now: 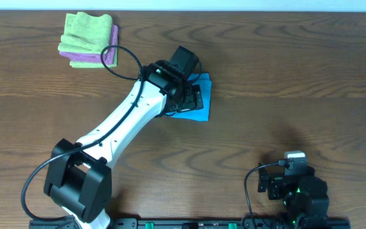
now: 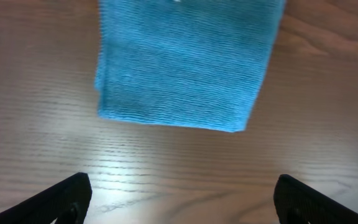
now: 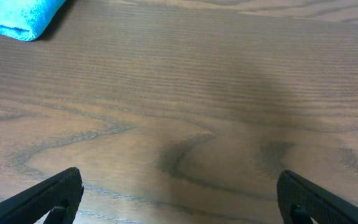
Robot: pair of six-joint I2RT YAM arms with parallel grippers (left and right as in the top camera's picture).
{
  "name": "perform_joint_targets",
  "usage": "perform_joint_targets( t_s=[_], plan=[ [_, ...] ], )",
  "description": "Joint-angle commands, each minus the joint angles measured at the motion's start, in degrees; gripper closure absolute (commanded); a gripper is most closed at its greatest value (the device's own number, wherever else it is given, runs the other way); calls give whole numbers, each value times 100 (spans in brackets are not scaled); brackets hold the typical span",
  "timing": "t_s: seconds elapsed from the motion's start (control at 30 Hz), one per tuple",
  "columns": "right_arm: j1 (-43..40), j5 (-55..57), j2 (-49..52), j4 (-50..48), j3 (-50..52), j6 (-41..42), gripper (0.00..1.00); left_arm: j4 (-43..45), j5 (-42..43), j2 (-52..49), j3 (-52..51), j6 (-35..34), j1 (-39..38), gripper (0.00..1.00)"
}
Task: Fold the cloth
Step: 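Move the left gripper down to the folded blue cloth's near edge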
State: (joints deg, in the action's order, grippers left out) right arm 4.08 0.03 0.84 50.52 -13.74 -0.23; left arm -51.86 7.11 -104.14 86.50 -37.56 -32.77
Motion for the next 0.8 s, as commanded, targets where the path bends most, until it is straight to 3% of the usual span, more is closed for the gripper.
perform_joint_targets(
  t_s=[0.0, 0.23, 0.53, 0.7, 0.77],
  plan=[
    [-68, 61, -52, 44, 70, 81, 1, -247, -361, 39, 11, -348, 22, 5],
    [-68, 61, -52, 44, 70, 81, 1, -527, -190, 39, 7, -2505, 59, 5],
    [-68, 61, -52, 44, 70, 81, 1, 98, -2223, 734, -98, -4813, -809, 5],
    [-68, 61, -52, 42, 70, 81, 1, 328, -2409, 1805, -1351, -6428, -1248, 5],
    [-68, 61, -52, 44, 70, 81, 1, 870, -2468, 2385, -2157, -6537, -1344, 5]
  ],
)
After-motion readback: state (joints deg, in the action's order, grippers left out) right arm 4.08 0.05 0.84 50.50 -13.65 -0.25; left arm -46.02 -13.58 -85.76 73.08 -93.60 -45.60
